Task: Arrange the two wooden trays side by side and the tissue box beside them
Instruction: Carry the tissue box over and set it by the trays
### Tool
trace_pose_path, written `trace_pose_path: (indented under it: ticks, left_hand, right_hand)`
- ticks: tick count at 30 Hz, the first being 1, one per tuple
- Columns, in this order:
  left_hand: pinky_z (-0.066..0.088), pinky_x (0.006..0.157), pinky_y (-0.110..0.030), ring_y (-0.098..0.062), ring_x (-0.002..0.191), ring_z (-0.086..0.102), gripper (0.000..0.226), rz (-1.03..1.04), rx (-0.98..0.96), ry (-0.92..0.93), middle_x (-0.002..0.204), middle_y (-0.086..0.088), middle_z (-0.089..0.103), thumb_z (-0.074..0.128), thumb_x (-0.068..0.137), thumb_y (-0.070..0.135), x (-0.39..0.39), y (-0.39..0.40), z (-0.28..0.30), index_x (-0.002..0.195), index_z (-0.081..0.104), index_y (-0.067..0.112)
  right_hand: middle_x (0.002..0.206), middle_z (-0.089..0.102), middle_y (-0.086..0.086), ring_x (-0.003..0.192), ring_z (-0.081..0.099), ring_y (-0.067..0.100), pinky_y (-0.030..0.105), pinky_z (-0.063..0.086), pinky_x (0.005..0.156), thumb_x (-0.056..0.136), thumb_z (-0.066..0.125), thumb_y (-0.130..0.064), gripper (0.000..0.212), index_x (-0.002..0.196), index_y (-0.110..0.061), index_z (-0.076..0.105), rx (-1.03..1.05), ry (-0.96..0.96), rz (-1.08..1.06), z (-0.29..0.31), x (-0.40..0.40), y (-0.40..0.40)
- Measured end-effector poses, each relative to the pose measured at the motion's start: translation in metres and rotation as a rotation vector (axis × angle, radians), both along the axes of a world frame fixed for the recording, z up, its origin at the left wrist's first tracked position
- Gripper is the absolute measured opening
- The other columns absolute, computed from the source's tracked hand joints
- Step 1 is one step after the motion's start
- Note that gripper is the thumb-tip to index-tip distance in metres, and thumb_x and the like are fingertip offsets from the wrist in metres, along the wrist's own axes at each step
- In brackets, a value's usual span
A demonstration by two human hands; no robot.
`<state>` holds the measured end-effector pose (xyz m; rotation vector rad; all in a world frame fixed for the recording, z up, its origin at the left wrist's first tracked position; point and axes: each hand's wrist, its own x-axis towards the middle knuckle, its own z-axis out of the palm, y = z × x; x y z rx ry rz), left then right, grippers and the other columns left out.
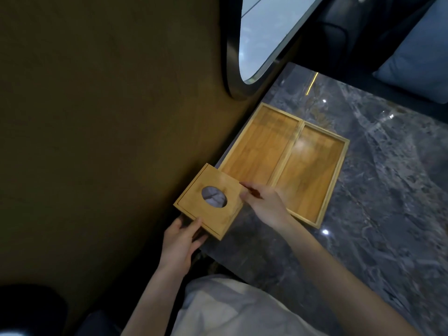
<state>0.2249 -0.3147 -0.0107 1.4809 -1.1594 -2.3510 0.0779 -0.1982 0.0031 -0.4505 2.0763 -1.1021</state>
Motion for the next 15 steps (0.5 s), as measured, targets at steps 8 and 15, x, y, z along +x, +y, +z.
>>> trace_pose_path:
  ticks: [8,15]
  left_hand:
    - [0.048,0.087,-0.041,-0.025,0.107,0.057,0.033,-0.011,-0.018,0.013,0.113,-0.008,0.060,0.055,0.088,0.006,-0.0037,-0.0070,-0.0012,0.121,0.051,0.009]
    - [0.049,0.085,-0.041,-0.019,0.095,0.059,0.025,-0.020,-0.031,0.002,0.099,-0.001,0.061,0.054,0.088,0.007,-0.0079,-0.0097,-0.0004,0.112,0.052,0.015]
  right_hand:
    - [0.106,0.055,-0.007,0.103,0.050,0.008,0.009,0.035,0.070,0.093,0.048,-0.020,0.030,0.122,-0.014,0.055,-0.024,-0.024,-0.030,0.0050,-0.0048,-0.0050]
    - [0.109,0.054,-0.006,0.106,0.050,0.010,0.027,0.041,0.090,0.093,0.049,-0.018,0.031,0.123,-0.013,0.055,-0.030,-0.077,-0.033,0.0056,-0.0107,-0.0083]
